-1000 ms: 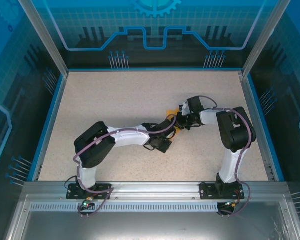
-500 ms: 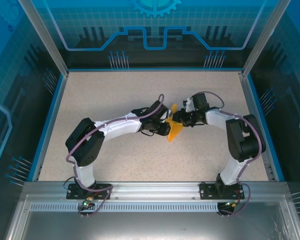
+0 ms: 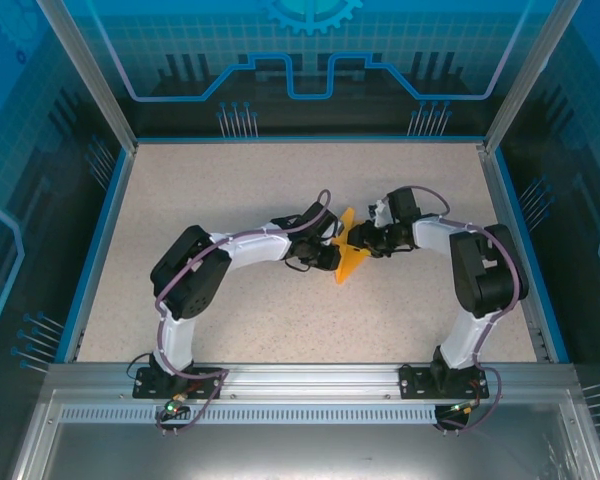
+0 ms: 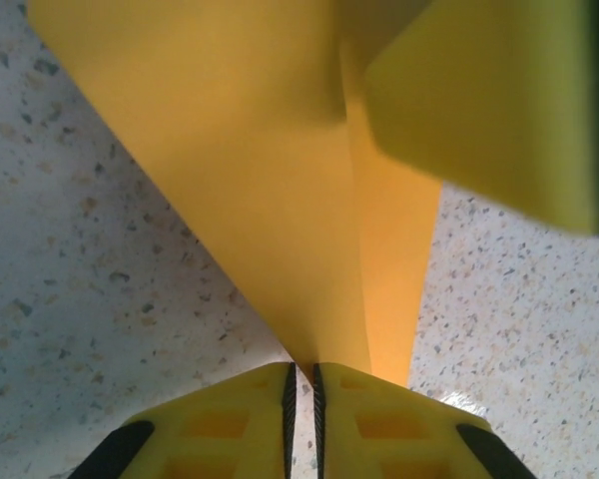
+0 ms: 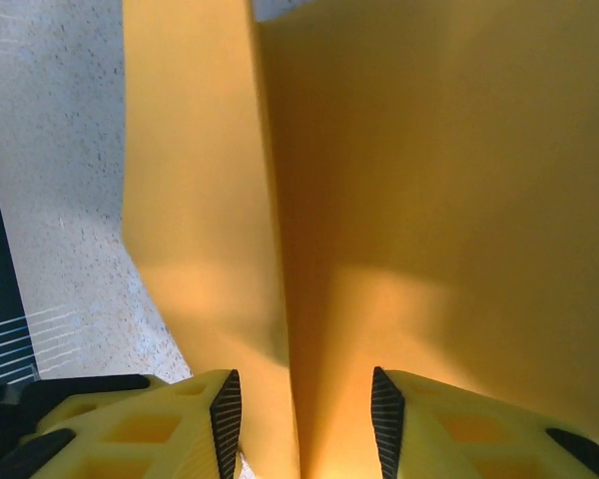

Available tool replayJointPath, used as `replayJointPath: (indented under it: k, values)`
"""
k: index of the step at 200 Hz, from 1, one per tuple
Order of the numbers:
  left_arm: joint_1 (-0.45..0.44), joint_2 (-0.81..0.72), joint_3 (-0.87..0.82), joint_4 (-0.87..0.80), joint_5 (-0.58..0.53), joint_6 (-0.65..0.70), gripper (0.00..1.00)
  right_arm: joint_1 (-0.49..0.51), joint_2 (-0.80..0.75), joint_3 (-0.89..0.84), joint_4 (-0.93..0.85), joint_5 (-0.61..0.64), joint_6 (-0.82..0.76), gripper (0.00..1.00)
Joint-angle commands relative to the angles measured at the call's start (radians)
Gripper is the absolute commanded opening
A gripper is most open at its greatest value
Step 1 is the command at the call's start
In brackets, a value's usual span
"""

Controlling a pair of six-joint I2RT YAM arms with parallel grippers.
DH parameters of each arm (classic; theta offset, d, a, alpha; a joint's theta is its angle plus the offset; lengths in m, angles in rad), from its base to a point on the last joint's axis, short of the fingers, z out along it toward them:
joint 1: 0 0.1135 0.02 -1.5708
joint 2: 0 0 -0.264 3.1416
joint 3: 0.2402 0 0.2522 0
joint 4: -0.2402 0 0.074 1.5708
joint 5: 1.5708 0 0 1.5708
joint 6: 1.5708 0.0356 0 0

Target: Fold a paper plane with a square sheet of paper (pick it up from the middle)

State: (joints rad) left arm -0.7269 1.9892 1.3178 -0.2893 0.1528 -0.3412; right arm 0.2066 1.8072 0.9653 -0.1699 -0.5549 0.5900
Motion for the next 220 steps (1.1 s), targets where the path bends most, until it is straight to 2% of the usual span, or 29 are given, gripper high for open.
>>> replayJointPath:
  k: [1,33,96,134,183,220]
  values:
    - [0.007,0.031,0.033,0.027,0.045,-0.013,0.12,-0.004,0.037,0.033,0.024,-0.056,-0.022,0.42]
    - [0.012,0.049,0.039,0.021,0.049,-0.011,0.08,0.004,0.063,0.031,0.074,-0.096,-0.015,0.40]
    - [0.020,0.065,0.039,-0.006,0.028,0.002,0.05,0.017,0.080,0.010,0.113,-0.123,-0.001,0.36]
    - [0.026,0.067,0.028,-0.004,0.024,0.005,0.05,0.018,0.036,0.021,-0.002,-0.017,-0.038,0.40]
    - [0.029,0.076,0.032,-0.014,0.021,0.012,0.05,0.017,0.029,0.039,-0.034,0.026,-0.034,0.43]
    - [0.031,0.011,0.015,0.002,0.036,-0.019,0.08,0.013,-0.015,0.028,-0.054,0.054,-0.039,0.44]
